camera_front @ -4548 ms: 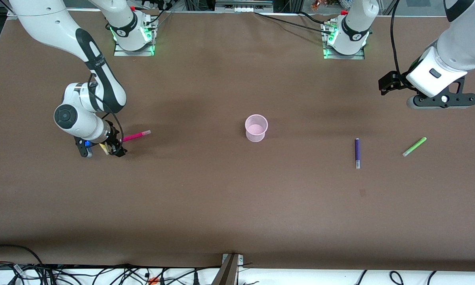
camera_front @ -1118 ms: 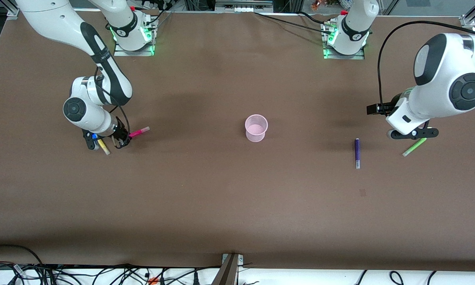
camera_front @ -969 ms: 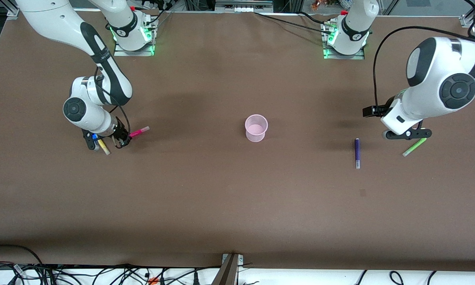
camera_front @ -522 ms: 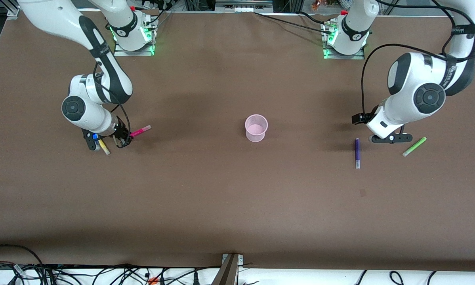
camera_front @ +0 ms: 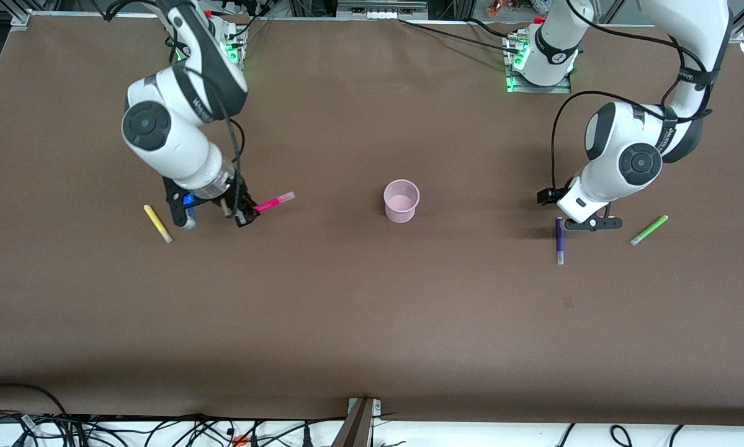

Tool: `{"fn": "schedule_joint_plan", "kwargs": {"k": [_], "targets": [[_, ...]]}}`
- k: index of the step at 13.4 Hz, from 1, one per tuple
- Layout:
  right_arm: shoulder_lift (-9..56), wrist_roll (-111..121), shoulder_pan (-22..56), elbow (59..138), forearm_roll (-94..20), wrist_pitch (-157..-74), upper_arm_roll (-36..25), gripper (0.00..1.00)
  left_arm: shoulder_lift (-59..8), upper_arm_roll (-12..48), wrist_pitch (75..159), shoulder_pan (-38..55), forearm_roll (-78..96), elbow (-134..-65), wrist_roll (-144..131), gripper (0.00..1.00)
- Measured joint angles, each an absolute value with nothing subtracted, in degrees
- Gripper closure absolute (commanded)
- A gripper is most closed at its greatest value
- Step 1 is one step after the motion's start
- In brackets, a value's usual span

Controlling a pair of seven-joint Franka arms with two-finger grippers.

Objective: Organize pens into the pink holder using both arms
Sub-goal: 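Carry the pink marker over the holder while the left gripper grasps blue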

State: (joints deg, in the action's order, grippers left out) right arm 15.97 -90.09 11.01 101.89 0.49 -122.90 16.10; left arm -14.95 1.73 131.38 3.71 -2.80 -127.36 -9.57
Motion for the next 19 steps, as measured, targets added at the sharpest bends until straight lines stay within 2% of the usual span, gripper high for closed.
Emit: {"fn": "schedule_joint_plan", "kwargs": {"k": [7, 10, 11, 14, 17, 18, 19], "targets": [[19.82, -109.91, 26.23, 92.91, 21.66, -123.81, 16.27, 1.00, -24.65, 1.59, 141.56, 1.28, -5.18, -127.47, -3.27, 0.00], [23.05, -123.69, 30.54, 92.62, 33.36, -124.96, 16.24, 1.00, -25.20, 1.59, 141.99, -0.24, -6.95, -127.01, -2.56, 0.00], [23.84, -125.92, 31.55, 92.61, 35.28, -124.96, 16.21, 1.00, -25.20, 1.62, 141.99, -0.24, -6.96, -126.90, -2.03, 0.04], [24.60, -130.64, 34.44, 92.50, 42.25, -123.01, 15.87, 1.00, -25.23, 1.65, 141.99, -0.28, -6.97, -126.34, 0.30, 0.07], [26.67, -137.17, 38.98, 92.43, 47.63, -121.45, 14.13, 1.00, -25.96, 1.66, 141.99, -0.35, -6.97, -124.93, 0.60, 0.34], [27.58, -138.71, 40.92, 92.27, 48.68, -120.99, 12.91, 1.00, -26.31, 1.67, 141.99, -0.35, -6.97, -124.54, 0.65, 0.36], [28.52, -140.50, 43.07, 91.94, 49.75, -120.61, 11.42, 1.00, -26.49, 1.78, 141.98, -0.35, -6.97, -124.27, 0.72, 0.43]]}}
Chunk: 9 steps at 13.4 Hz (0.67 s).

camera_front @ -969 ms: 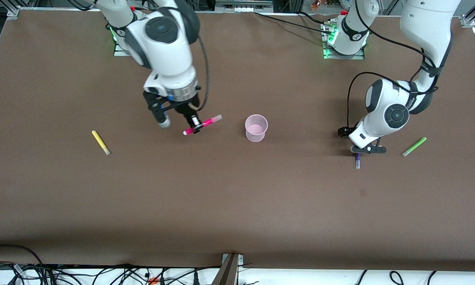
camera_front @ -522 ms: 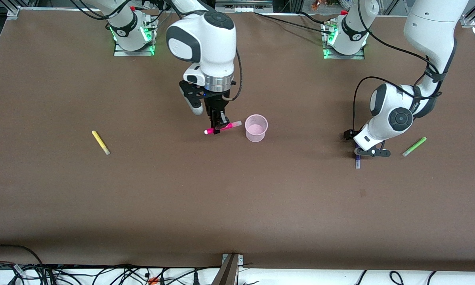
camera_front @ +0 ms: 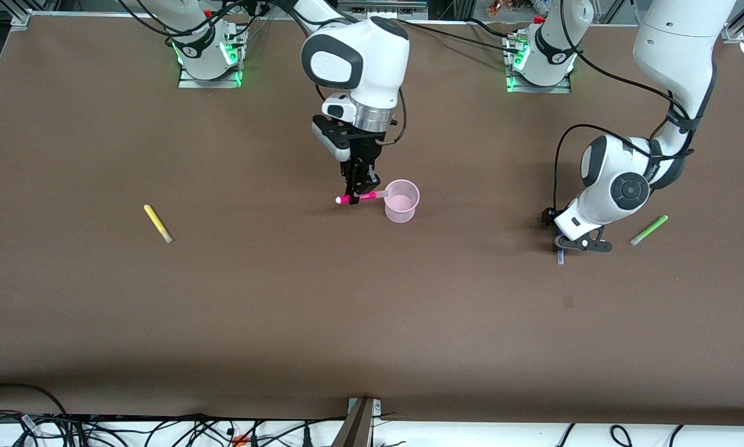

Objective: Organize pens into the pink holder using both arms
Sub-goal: 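Carry the pink marker over the holder while the left gripper grasps blue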

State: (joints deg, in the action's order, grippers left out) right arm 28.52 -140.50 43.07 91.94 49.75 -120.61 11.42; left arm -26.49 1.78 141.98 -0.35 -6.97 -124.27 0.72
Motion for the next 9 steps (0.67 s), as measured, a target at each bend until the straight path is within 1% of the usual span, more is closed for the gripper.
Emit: {"fn": "schedule_joint_plan", "kwargs": {"k": [3, 6, 8, 9], "targets": [[32.45, -144.77, 51.10, 88.82, 51.24, -118.22, 5.36, 1.00, -26.52, 1.95, 141.86, -0.35, -6.97, -124.07, 0.83, 0.52], [37.24, -146.45, 56.87, 83.92, 51.31, -115.87, 0.03, 1.00, -26.48, 1.88, 141.82, -0.37, -6.97, -123.81, 0.87, 0.64], [39.82, -146.72, 59.22, 81.90, 51.33, -115.38, -2.48, 1.00, -26.48, 1.85, 141.76, -0.41, -6.97, -123.73, 0.96, 0.78], [40.63, -147.03, 60.30, 81.41, 51.35, -114.68, -3.37, 1.00, -26.45, 1.75, 141.72, -0.43, -6.97, -123.64, 0.98, 0.91]]}}
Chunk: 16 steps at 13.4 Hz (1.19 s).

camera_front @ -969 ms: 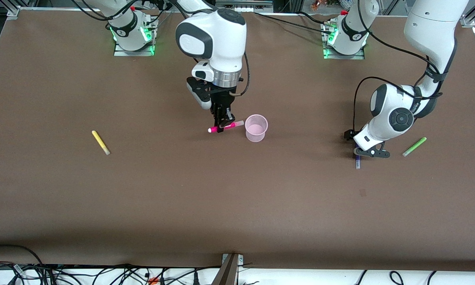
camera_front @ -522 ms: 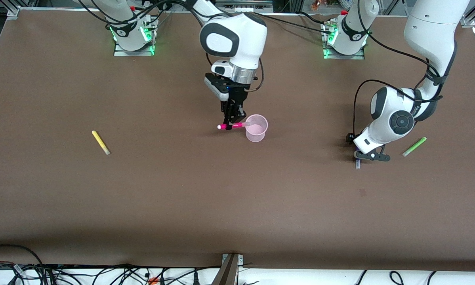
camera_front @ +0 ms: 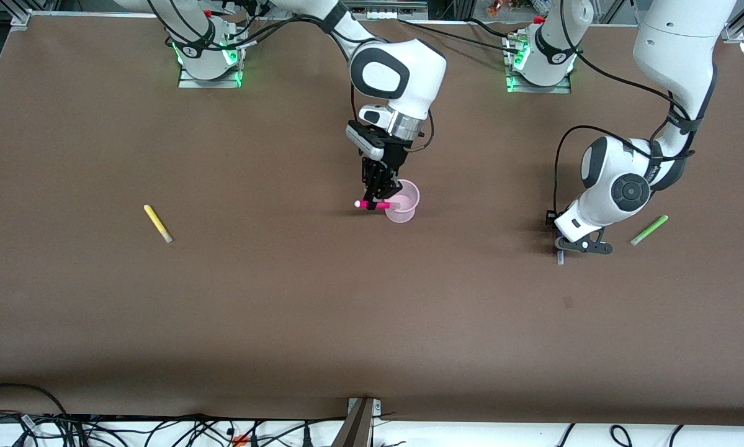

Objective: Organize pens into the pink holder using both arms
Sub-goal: 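Carry the pink marker over the holder while the left gripper grasps blue, then drop the pink marker into the holder while the left gripper lifts blue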

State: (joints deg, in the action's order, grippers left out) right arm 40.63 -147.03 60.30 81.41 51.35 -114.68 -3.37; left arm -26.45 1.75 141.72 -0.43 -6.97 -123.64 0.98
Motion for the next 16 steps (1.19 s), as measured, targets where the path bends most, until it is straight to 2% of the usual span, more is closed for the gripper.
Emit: {"fn": "schedule_joint_plan", "kwargs": {"k": [1, 7, 12, 16], "targets": [[41.08, -147.59, 61.25, 81.04, 51.38, -113.71, -3.87, 1.00, -26.45, 1.70, 141.60, -0.50, -6.97, -123.51, 1.11, 1.00], [41.15, -150.31, 65.04, 80.33, 51.50, -110.45, -4.28, 1.00, -26.39, 1.81, 138.86, -0.54, -6.73, -122.80, 1.05, 1.00], [41.20, -152.17, 66.18, 80.33, 51.50, -109.95, -4.32, 1.00, -26.38, 2.47, 120.73, -0.19, 0.95, -113.64, 1.02, 1.00], [41.97, -152.46, 66.86, 80.41, 51.50, -108.77, -4.32, 1.00, -26.46, 2.46, 114.15, 0.11, 6.91, -109.78, 0.81, 1.00]]}}
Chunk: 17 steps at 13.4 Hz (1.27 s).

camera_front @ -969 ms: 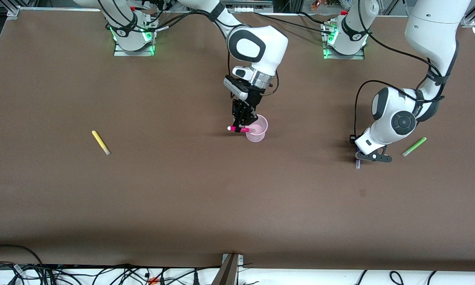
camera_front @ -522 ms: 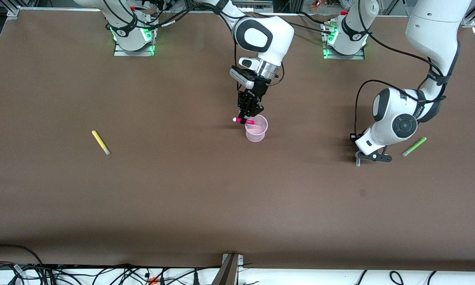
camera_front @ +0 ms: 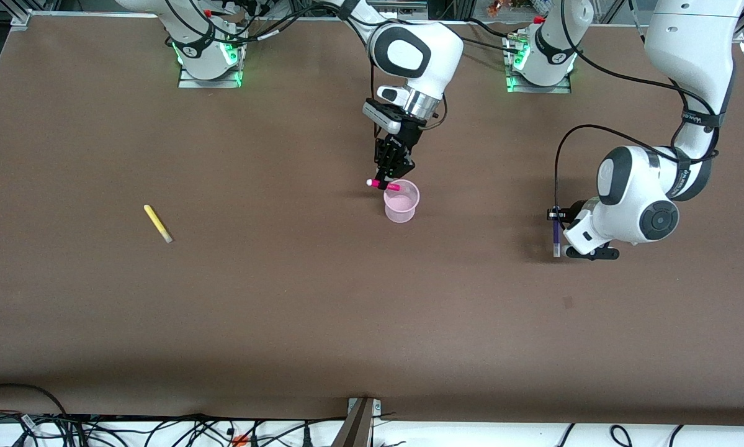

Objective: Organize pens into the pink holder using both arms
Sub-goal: 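Drop the pink marker into the holder while the left gripper lifts blue, then move the blue marker over the holder while the right gripper withdraws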

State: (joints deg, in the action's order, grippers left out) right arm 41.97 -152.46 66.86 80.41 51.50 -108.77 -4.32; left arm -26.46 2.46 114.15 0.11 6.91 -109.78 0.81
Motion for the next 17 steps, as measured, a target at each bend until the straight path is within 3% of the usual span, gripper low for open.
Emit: {"fn": "schedule_joint_plan", "kwargs": {"k": [9, 11, 12, 17], "targets": [[43.70, -152.74, 68.08, 80.35, 51.50, -108.80, -4.32, 0.97, -27.85, 1.94, 103.97, -2.09, 19.68, -104.88, -2.19, 1.00], [43.70, -152.74, 68.17, 80.34, 51.50, -108.80, -4.32, 0.26, -29.36, 1.86, 100.68, -3.15, 21.51, -102.21, -2.96, 1.00], [43.72, -152.74, 68.22, 80.34, 51.50, -108.78, -4.32, 0.07, -30.10, 1.83, 99.41, -3.45, 21.88, -100.99, -3.48, 1.00], [43.90, -152.75, 68.43, 80.13, 51.50, -108.75, -4.38, 0.05, -31.40, 1.89, 94.93, -3.58, 28.63, -98.85, -10.93, 1.00]]}}
